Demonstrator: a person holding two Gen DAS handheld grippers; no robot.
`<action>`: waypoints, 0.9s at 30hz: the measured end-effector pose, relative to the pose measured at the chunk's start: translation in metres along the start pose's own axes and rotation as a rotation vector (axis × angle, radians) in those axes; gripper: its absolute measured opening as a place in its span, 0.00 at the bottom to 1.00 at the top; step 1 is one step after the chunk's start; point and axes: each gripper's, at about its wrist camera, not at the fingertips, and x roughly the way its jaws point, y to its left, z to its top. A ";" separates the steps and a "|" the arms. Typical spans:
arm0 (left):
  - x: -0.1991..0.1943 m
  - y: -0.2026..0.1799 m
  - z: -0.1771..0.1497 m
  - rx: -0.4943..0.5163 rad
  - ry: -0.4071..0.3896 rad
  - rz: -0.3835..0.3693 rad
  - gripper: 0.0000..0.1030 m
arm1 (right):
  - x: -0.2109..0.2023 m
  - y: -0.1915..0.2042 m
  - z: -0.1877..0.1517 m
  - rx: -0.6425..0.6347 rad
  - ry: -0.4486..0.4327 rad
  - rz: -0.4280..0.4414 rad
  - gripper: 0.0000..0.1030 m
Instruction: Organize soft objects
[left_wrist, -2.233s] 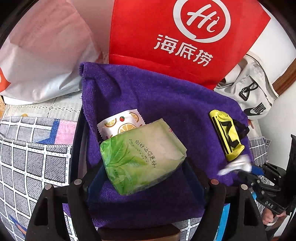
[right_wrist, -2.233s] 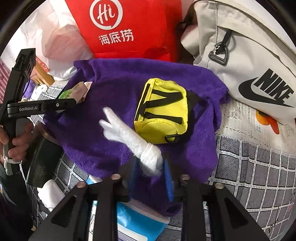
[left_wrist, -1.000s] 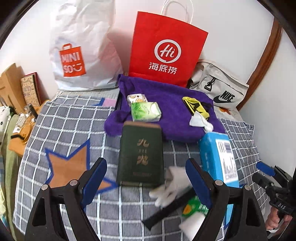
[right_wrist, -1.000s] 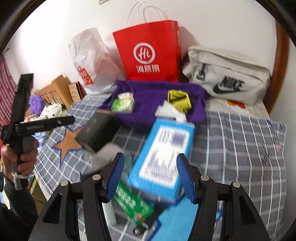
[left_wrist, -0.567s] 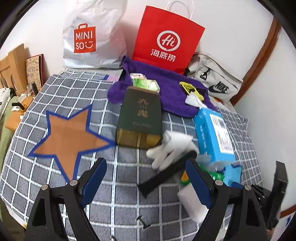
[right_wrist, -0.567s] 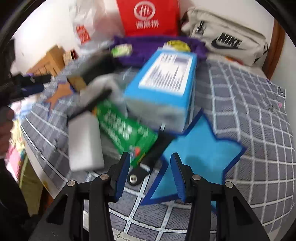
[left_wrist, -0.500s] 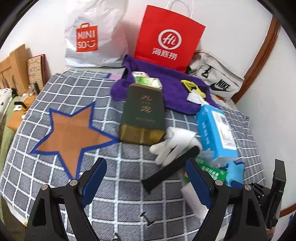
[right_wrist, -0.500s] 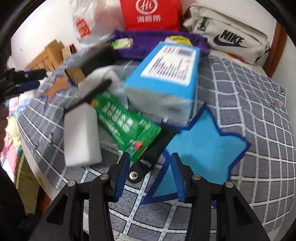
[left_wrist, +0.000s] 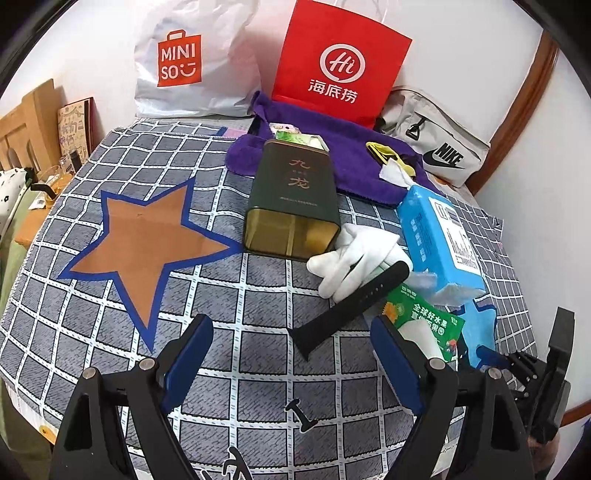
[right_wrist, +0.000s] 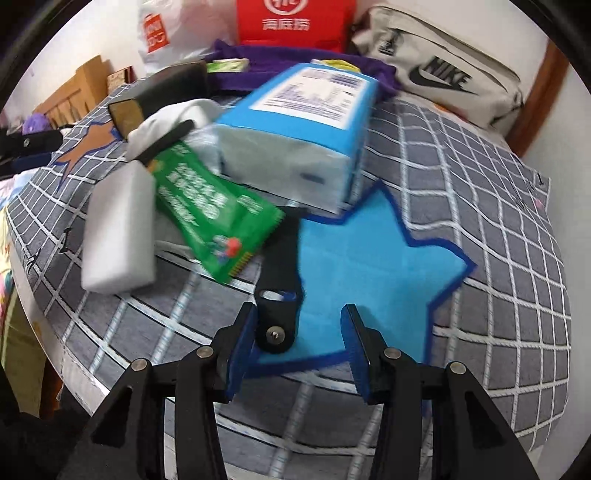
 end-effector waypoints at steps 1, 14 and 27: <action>0.001 -0.001 -0.001 0.002 0.003 -0.001 0.84 | 0.000 -0.002 0.000 0.005 -0.002 0.005 0.44; 0.011 -0.005 -0.005 0.009 0.034 0.018 0.84 | 0.013 0.014 0.026 -0.045 -0.101 0.047 0.21; 0.033 -0.022 -0.010 0.101 0.044 -0.030 0.84 | 0.011 0.008 0.018 -0.043 -0.103 0.052 0.24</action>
